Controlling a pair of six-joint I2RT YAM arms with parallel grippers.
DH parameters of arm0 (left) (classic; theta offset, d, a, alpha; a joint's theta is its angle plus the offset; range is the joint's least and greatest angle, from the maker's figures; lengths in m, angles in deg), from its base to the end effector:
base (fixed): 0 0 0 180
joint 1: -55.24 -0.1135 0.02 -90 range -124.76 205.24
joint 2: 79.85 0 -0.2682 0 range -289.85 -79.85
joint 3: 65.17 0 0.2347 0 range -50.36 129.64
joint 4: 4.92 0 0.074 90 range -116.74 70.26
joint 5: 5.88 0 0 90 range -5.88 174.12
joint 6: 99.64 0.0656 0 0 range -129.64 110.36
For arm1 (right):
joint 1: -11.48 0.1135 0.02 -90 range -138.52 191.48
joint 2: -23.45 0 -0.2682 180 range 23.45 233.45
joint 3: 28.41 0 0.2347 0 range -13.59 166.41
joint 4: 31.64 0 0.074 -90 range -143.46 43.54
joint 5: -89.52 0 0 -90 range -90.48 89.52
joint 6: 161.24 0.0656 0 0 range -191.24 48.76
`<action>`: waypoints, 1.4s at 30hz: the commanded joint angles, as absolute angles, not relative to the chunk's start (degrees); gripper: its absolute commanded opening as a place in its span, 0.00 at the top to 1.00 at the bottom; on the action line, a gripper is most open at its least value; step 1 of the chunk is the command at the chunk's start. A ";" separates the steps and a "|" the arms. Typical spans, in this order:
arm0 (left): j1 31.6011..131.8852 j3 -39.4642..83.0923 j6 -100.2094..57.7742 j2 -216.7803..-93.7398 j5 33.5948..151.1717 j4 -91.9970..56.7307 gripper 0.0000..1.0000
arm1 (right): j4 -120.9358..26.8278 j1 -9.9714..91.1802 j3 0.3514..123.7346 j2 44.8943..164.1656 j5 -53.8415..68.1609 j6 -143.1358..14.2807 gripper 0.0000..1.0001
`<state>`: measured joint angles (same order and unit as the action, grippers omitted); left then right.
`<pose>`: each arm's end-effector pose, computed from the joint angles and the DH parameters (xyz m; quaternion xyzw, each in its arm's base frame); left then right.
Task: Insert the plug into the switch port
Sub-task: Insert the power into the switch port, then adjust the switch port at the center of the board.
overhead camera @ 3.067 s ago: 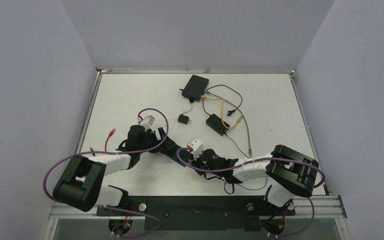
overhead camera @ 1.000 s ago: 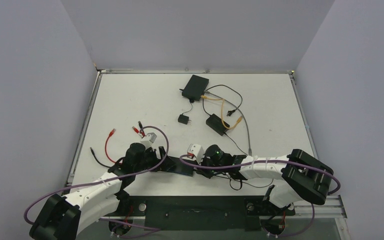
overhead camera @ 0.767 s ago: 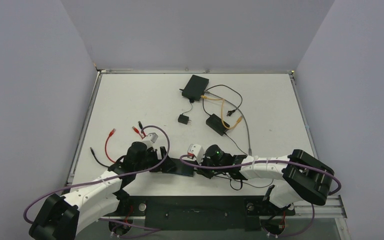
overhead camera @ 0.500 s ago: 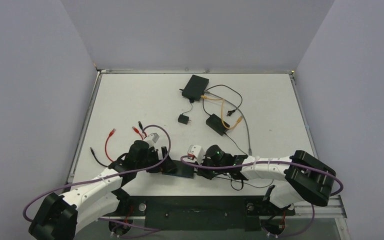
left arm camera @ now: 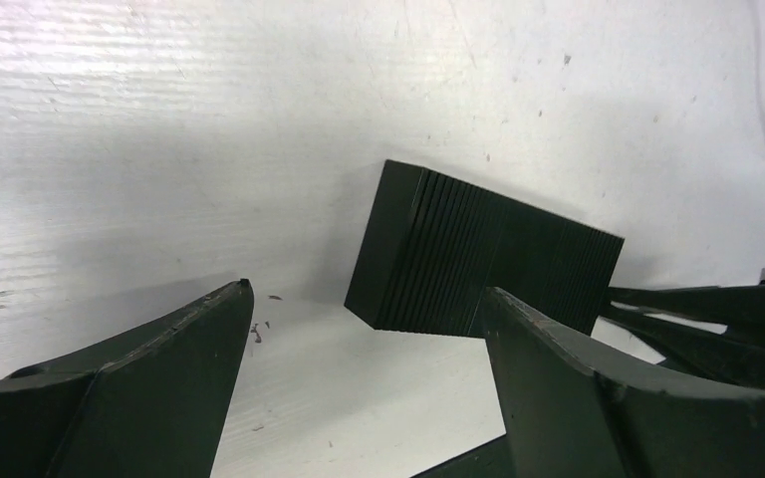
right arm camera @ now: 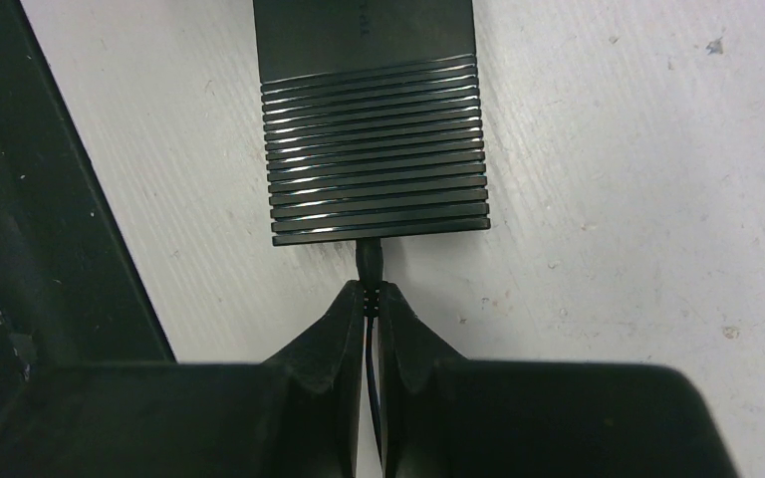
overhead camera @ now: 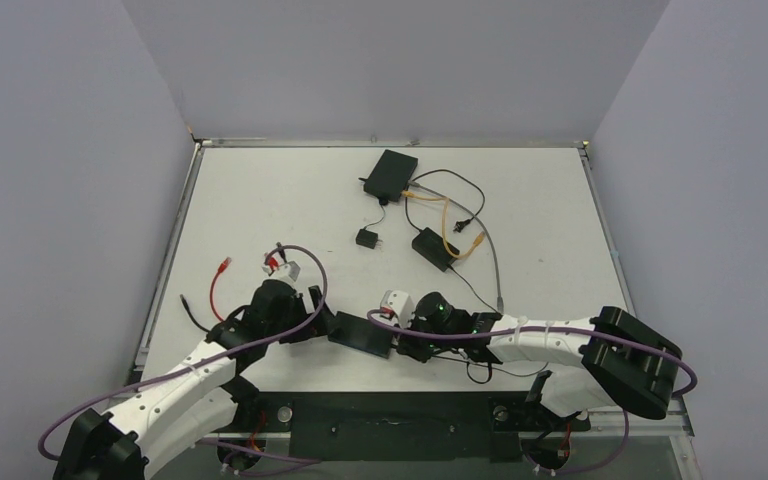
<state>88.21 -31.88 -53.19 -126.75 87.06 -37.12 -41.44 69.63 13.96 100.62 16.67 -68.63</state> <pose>0.1342 -0.0910 0.1541 -0.0758 0.9232 -0.2515 0.2805 0.1158 0.2230 0.1451 -0.4759 0.7804 0.3117 0.2596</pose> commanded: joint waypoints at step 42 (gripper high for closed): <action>79.24 -13.12 -49.99 -126.01 78.50 -41.42 0.16 | -50.63 63.75 31.04 90.09 -37.85 -47.23 0.06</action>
